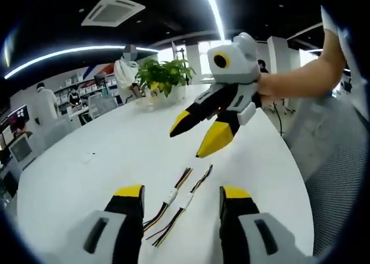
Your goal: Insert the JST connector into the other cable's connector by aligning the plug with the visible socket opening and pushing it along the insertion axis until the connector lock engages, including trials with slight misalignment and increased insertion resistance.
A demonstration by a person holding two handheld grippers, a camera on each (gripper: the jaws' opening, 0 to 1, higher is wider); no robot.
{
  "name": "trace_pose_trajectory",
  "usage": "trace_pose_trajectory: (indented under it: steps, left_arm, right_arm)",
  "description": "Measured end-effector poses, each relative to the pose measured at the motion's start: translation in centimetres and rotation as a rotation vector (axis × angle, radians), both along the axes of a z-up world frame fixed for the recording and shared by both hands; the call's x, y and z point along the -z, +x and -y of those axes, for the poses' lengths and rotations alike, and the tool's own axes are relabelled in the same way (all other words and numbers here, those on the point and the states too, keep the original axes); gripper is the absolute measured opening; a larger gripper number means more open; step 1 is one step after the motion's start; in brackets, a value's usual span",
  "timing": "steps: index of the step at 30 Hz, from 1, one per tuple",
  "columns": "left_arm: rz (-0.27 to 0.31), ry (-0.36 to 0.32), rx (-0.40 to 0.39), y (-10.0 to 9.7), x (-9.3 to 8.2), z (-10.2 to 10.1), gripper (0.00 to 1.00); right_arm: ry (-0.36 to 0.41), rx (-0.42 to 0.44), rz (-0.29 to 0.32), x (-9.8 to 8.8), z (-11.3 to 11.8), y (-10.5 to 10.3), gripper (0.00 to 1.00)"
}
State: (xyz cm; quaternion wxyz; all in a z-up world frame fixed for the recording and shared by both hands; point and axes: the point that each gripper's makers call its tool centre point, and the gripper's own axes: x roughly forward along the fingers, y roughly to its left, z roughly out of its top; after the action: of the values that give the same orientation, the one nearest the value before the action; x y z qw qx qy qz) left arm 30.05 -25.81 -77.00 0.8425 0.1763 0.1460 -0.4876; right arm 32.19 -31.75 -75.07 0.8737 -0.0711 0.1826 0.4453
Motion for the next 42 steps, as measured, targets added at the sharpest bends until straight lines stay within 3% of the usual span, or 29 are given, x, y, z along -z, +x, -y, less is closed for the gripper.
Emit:
trace_pose_trajectory:
  steps: [6, 9, 11, 14, 19, 22, 25, 30, 33, 37, 42]
  left_arm:
    - [0.005, -0.034, -0.131, -0.5, -2.2, -2.1, 0.75]
    - [0.0, -0.048, -0.175, -1.3, -3.1, -3.0, 0.86]
    - [-0.037, -0.066, -0.266, -1.5, -3.4, -4.1, 0.9]
    - [-0.09, -0.132, -0.338, -2.4, -4.5, -4.5, 0.99]
    - [-0.073, -0.218, -0.376, -4.4, -7.2, -5.3, 0.99]
    - [-0.114, -0.369, -0.374, -6.8, -9.5, -4.6, 0.99]
    - [-0.099, -0.435, -0.413, -8.5, -10.5, -5.1, 0.99]
    - [-0.135, -0.509, -0.481, -11.6, -10.4, -6.0, 0.99]
    - [-0.12, -0.562, -0.508, -13.6, -10.6, -6.3, 0.99]
    - [-0.165, -0.568, -0.571, -15.4, -9.8, -6.4, 0.99]
    - [-0.169, -0.544, -0.645, -17.3, -8.7, -6.4, 0.99]
  right_arm:
    - [0.051, 0.104, -0.01, -1.7, 2.5, -0.6, 0.5]
    - [0.035, 0.143, -0.006, -1.9, 3.8, -1.2, 0.53]
    - [0.03, 0.154, -0.026, -1.8, 4.4, -1.8, 0.57]
    - [0.02, 0.191, -0.038, -1.8, 6.1, -3.0, 0.6]
    - [0.058, 0.241, -0.084, -2.7, 8.3, -4.8, 0.6]
    - [0.076, 0.272, -0.075, -3.4, 9.6, -5.8, 0.61]
    - [0.082, 0.293, -0.083, -4.0, 10.8, -7.6, 0.64]
    - [0.074, 0.302, -0.06, -4.9, 12.7, -10.4, 0.65]
    - [0.055, 0.301, -0.06, -4.9, 13.5, -12.4, 0.65]
    - [0.048, 0.275, -0.089, -4.5, 13.7, -15.2, 0.64]
    - [0.016, 0.276, -0.089, -3.8, 13.9, -17.0, 0.63]
